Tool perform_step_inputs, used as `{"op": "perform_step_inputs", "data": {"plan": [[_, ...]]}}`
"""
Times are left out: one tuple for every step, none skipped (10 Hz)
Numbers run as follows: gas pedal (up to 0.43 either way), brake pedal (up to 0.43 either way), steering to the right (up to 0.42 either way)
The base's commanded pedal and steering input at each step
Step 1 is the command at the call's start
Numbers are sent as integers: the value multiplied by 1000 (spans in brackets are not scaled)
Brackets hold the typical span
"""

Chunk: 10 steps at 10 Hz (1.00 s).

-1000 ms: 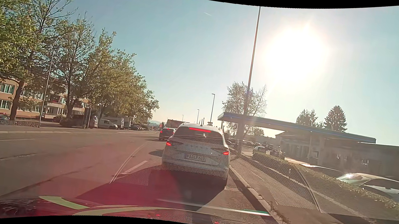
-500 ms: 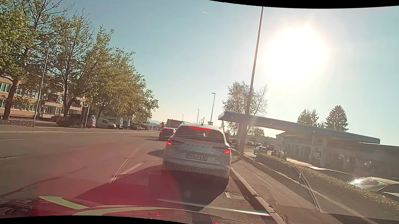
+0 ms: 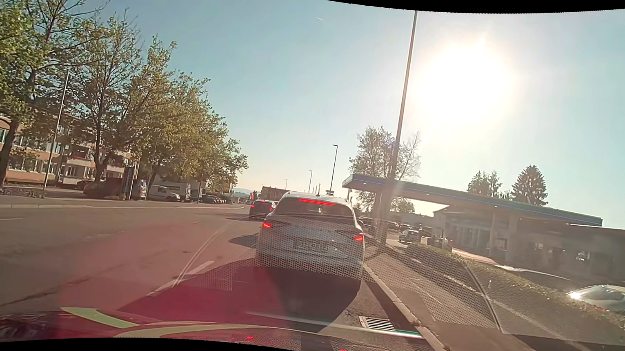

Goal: Follow the waypoints while adhering to traffic rules and regulations

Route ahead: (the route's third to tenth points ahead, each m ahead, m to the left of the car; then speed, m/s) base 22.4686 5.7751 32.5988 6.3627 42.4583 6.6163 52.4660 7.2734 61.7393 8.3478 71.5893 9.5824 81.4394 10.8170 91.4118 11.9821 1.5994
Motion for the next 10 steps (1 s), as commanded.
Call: {"op": "perform_step_inputs", "data": {"plan": [[0,73,-3],[0,73,-3],[0,79,-3],[0,79,-3],[0,79,-3],[0,85,-5],[0,79,-9],[0,79,-10],[0,79,-9],[0,79,-8]]}}
